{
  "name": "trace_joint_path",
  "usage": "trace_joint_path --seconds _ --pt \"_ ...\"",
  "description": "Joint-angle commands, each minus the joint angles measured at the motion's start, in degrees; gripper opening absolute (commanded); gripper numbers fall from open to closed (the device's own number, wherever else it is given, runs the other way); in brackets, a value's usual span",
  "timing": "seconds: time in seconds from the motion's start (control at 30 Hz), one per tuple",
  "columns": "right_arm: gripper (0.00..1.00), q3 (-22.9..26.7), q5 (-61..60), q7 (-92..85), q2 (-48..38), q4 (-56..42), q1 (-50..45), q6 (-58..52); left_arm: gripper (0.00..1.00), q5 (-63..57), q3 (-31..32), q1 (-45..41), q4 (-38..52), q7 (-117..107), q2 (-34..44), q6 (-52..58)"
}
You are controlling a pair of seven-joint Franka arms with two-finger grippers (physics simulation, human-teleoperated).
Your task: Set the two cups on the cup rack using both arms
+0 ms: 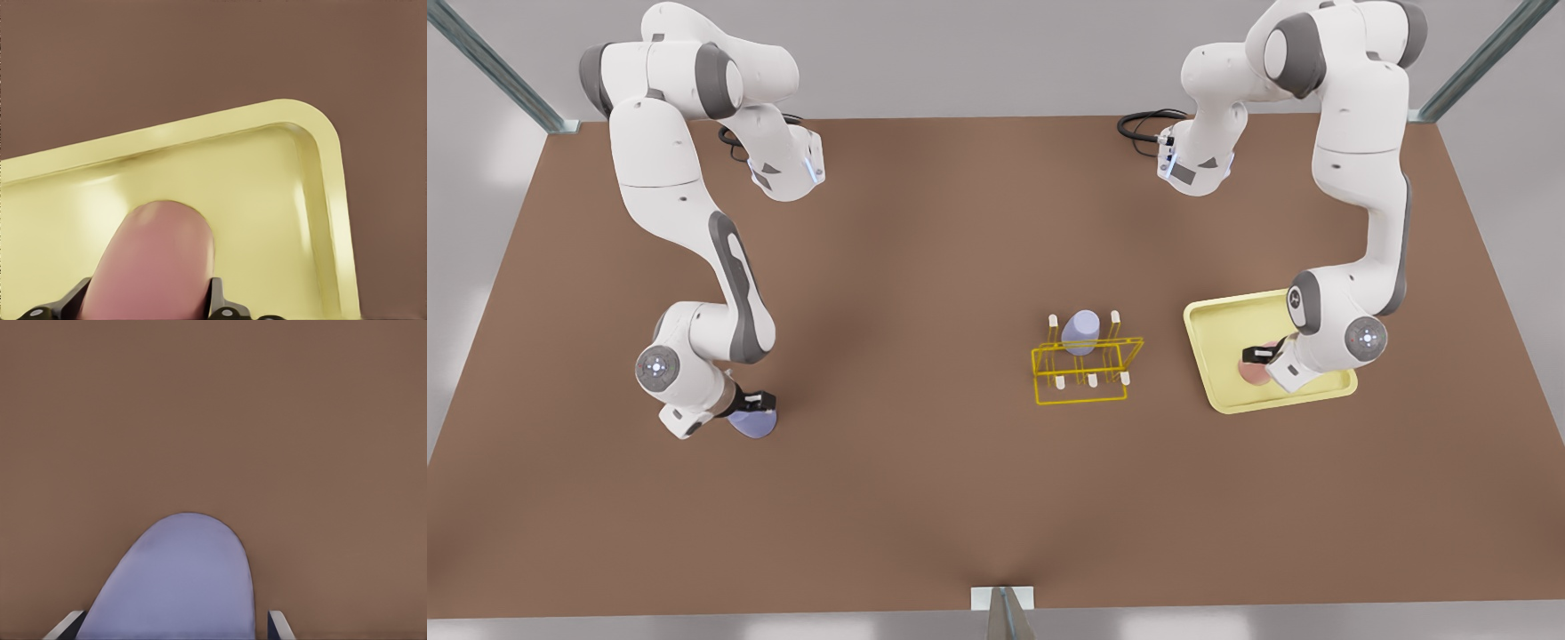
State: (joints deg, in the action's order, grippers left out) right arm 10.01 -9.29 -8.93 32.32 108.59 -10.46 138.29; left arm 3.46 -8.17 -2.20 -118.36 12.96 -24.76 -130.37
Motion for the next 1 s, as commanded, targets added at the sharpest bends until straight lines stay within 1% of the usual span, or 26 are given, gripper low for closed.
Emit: trace_joint_path --seconds 0.0,0.07,0.23,0.27,0.33,0.37,0.53,0.57,0.6,0.7,0.73,0.77,0.8,0.9,0.97 --pt "1.0 0.0 -0.1 -0.6 0.0 0.0 0.0 0.4 0.82 0.1 0.0 0.0 0.0 2.2 0.6 2.7" --pt "1.0 0.0 -0.1 -0.6 0.1 0.0 0.0 0.4 0.82 0.1 0.0 -0.2 0.1 1.0 0.8 3.1" --pt "1.0 0.0 -0.1 -0.6 0.4 0.0 0.0 0.5 0.81 0.1 0.1 -0.5 1.1 -1.5 2.9 8.3" --pt "0.99 0.0 -0.1 -0.6 0.4 -0.1 0.0 0.5 0.81 0.1 0.2 -0.4 2.5 -1.5 2.9 10.1" --pt "0.87 0.0 -0.1 -0.6 0.4 -0.3 -0.2 0.4 0.82 1.6 1.3 -0.2 9.3 -5.1 2.2 17.9" --pt "0.85 0.0 -0.1 -0.6 0.5 -0.3 -0.2 0.4 0.82 1.6 1.4 -0.1 11.0 -5.5 1.7 19.8" --pt "0.84 -0.1 -0.1 -0.6 0.5 -0.8 -0.2 0.4 0.82 1.8 1.5 -0.4 11.0 -6.0 1.3 18.3" --pt "0.84 -0.3 -0.2 -0.5 0.2 -0.8 -0.2 0.4 0.82 4.7 3.6 -0.2 13.1 -9.0 0.2 18.7" --pt "0.84 -0.5 -1.0 -0.6 -0.1 -0.8 -0.3 0.4 0.82 4.8 5.3 -0.4 15.6 -11.9 -1.1 19.0" --pt "0.84 -3.0 -1.8 -0.6 -2.0 -0.9 -0.3 0.3 0.82 4.4 15.0 -0.4 31.8 -27.5 -5.7 22.8" --pt "0.84 -3.5 -3.1 -0.6 -2.6 -0.8 -0.3 0.2 0.82 3.7 16.2 -1.9 34.6 -29.3 -6.8 22.8" --pt "0.84 -5.3 -4.8 -0.6 -3.3 -0.8 -0.3 0.0 0.82 3.7 16.3 -3.7 36.3 -29.5 -7.1 22.9" --pt "0.84 -6.0 -6.2 -0.6 -4.0 -0.8 -0.4 -0.2 0.82 4.0 17.0 -4.0 36.6 -31.4 -7.0 22.8" --pt "0.84 -9.9 -11.6 -0.6 -4.9 -0.9 -0.3 -0.1 0.82 5.0 21.4 -4.0 37.2 -36.0 -7.4 23.1" --pt "0.84 -12.1 -14.1 -0.7 -4.9 -1.7 -0.3 0.3 0.82 4.7 22.8 -4.0 36.9 -36.9 -7.4 26.4"
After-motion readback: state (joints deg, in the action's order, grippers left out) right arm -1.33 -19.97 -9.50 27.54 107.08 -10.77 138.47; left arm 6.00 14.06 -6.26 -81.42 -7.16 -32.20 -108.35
